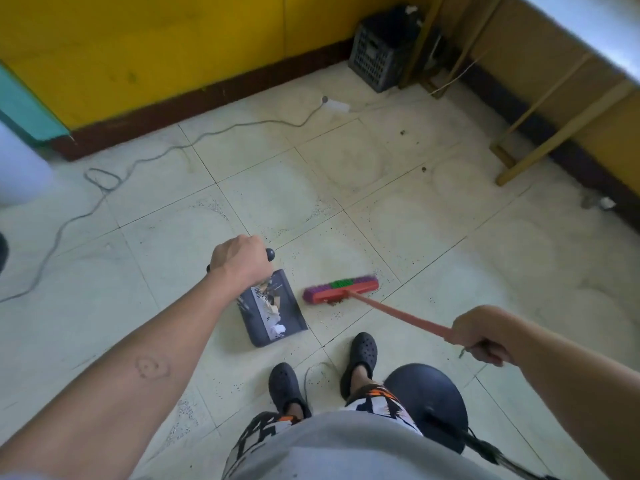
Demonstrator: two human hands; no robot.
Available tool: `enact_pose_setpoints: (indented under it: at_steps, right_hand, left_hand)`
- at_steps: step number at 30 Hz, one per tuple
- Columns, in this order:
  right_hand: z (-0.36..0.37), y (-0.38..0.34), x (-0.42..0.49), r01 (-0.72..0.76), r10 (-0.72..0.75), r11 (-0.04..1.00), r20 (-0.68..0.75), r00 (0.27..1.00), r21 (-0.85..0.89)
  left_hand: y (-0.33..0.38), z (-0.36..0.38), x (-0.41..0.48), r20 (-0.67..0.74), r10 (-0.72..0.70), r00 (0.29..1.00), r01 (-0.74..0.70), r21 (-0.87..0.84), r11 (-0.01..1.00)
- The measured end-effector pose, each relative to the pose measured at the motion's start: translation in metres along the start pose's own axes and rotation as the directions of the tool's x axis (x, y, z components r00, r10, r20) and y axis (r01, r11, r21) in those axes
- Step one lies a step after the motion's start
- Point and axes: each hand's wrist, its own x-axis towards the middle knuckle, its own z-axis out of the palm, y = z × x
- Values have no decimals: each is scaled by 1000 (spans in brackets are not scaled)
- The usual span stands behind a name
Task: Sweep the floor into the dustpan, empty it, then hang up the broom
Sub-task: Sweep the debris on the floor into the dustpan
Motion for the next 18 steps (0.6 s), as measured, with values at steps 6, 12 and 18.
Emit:
enact_pose_setpoints:
  at_steps: [6,12,18]
  right_hand:
    - [-27,5,-38,109,-89,963,-88,992,245]
    - [-50,-2,-28,178,-146,916,-115,983,359]
    - [-97,-33,-3,243,-207,852,-128,970,464]
  left_hand:
    - [-6,1,10,-1,5,1000,-5,-19,1000]
    - [12,0,21,24,15,1000,-14,-25,1000]
    - [24,-4,33,31,-27,999,27,21,999]
